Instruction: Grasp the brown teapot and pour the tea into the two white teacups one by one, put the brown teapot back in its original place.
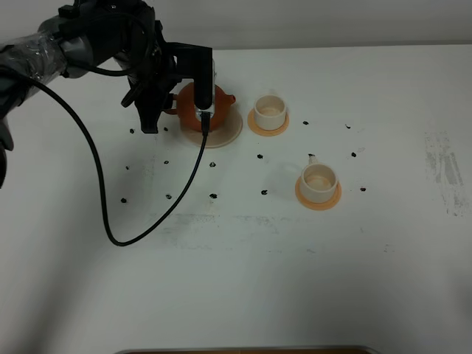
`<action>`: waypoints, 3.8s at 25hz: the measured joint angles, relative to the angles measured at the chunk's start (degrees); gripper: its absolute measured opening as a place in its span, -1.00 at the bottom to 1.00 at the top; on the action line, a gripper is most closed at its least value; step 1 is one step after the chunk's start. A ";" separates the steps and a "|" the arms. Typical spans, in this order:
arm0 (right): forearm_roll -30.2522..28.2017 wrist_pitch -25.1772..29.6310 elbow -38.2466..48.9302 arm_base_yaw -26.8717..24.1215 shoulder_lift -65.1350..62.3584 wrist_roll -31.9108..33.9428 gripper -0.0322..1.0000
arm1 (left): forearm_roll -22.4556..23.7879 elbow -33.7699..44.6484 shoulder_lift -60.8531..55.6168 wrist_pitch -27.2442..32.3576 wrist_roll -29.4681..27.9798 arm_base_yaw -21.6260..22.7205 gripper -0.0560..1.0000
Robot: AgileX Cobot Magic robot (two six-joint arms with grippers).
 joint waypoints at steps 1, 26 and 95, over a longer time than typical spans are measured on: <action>0.00 0.00 0.00 0.00 0.00 0.00 -0.09 | 0.28 -1.06 0.69 0.80 -0.49 -0.19 -0.12; 0.00 0.00 0.00 0.00 0.00 0.00 -0.09 | 3.55 -6.75 5.19 3.49 -1.73 -1.06 -0.12; 0.00 0.00 0.00 0.00 0.00 0.00 -0.09 | -5.28 -6.76 -3.32 8.46 -1.13 -11.05 -0.66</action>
